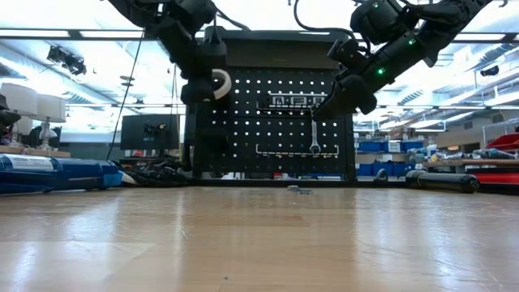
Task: Hang tools onto peg board
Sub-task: Hang the tape on the peg board
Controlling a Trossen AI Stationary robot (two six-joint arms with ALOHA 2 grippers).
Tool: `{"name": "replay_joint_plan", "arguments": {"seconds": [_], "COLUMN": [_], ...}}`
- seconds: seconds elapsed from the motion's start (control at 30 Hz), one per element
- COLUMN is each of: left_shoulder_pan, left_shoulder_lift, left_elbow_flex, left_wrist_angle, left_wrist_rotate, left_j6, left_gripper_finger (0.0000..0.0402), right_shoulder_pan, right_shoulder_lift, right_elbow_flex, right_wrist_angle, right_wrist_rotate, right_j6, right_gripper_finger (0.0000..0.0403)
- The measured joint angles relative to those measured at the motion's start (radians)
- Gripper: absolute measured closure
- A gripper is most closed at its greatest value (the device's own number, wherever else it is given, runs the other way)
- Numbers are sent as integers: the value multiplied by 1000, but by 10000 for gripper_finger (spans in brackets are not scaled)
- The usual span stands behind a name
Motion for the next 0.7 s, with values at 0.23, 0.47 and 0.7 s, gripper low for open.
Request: {"name": "replay_joint_plan", "arguments": {"seconds": [0.23, 0.47, 0.7], "left_shoulder_pan": [5, 17, 3], "left_shoulder_lift": [52, 111, 128], "left_elbow_flex": [59, 97, 99], "left_wrist_angle": [-57, -105, -109], "left_wrist_rotate": [-8, -7, -28], "left_j6": [-26, -74, -139], "left_gripper_finger": [381, 381, 288], "right_shoulder_pan": [0, 0, 0], "right_shoulder_lift": [0, 0, 0], "right_elbow_flex": [0, 0, 0], "right_wrist_angle": [3, 2, -13], "right_wrist_rotate": [-14, -15, -15], "right_j6": [0, 0, 0], "right_gripper_finger": [206, 206, 206]}}
